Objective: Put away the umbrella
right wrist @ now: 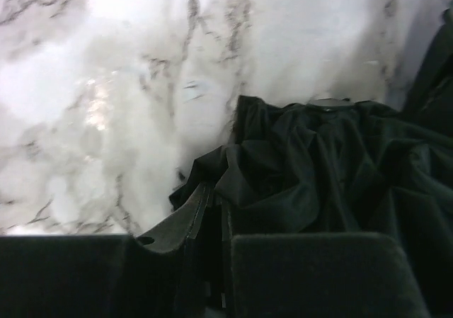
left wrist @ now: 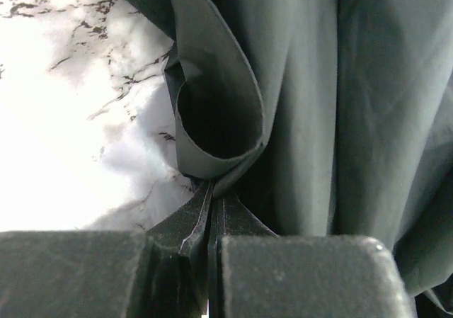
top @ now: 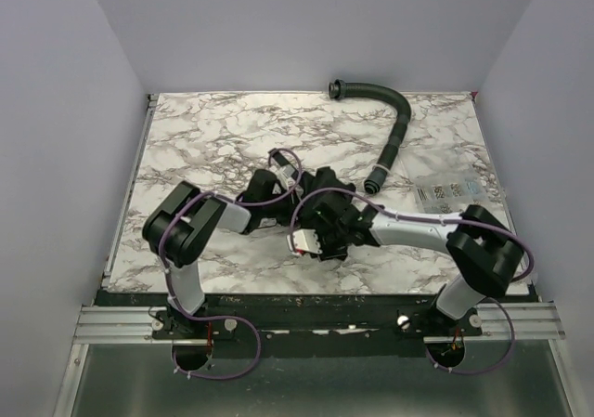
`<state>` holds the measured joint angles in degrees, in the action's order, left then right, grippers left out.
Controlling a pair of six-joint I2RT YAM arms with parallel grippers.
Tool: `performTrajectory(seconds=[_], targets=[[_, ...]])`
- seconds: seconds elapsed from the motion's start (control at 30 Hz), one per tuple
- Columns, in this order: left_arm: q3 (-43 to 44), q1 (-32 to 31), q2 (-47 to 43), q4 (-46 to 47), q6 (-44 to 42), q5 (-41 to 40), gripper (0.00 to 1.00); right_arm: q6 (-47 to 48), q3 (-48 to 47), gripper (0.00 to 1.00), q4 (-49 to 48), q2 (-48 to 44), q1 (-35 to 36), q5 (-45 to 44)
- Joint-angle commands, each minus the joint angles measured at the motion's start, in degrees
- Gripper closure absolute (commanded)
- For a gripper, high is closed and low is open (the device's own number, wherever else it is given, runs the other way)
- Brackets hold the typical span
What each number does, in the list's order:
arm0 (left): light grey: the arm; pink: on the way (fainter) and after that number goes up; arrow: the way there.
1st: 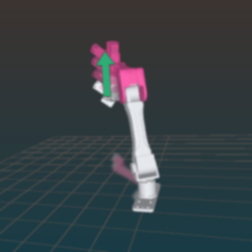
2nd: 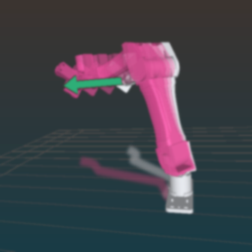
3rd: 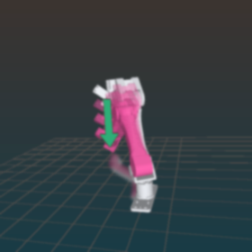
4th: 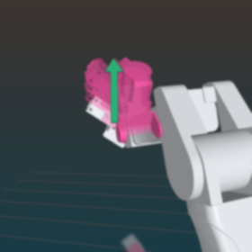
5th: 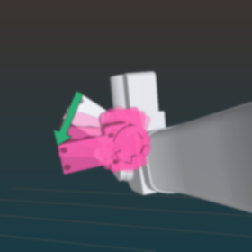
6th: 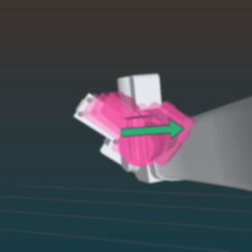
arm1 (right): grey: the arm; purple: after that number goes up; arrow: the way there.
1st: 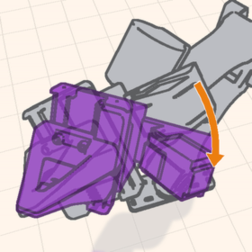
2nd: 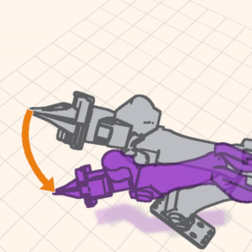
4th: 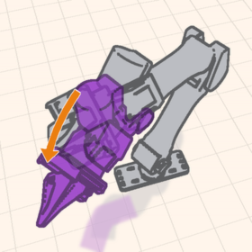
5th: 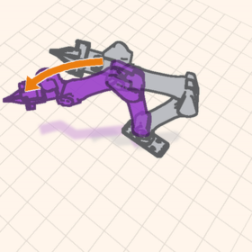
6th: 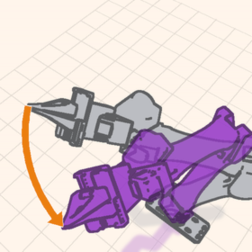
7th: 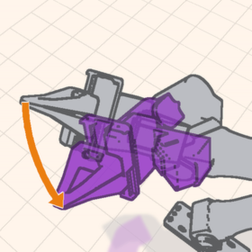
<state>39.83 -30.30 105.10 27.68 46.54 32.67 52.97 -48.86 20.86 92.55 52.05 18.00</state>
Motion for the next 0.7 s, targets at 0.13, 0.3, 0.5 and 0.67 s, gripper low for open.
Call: performTrajectory(seconds=[0.13, 0.3, 0.5, 0.67], targets=[[-5.83, -2.39, 4.93, -7.08, -1.28, -1.04, 0.96, 9.38, -6.22, 0.67, 12.54, 9.26, -2.48, 1.53], [-5.00, -0.52, 5.03, -7.65, -0.25, -2.42, 0.95, 15.31, -14.92, 0.47, 37.12, 6.50, -2.48, 16.61], [-3.02, 0.25, 4.15, -9.93, -0.65, -3.48, 0.95, 17.09, -21.60, 0.32, 51.79, 1.01, -2.48, 24.44], [-1.62, 0.42, 4.01, -11.20, -0.58, -3.43, 0.95, 9.70, -26.33, 0.24, 50.18, -3.64, -2.48, 25.73]])
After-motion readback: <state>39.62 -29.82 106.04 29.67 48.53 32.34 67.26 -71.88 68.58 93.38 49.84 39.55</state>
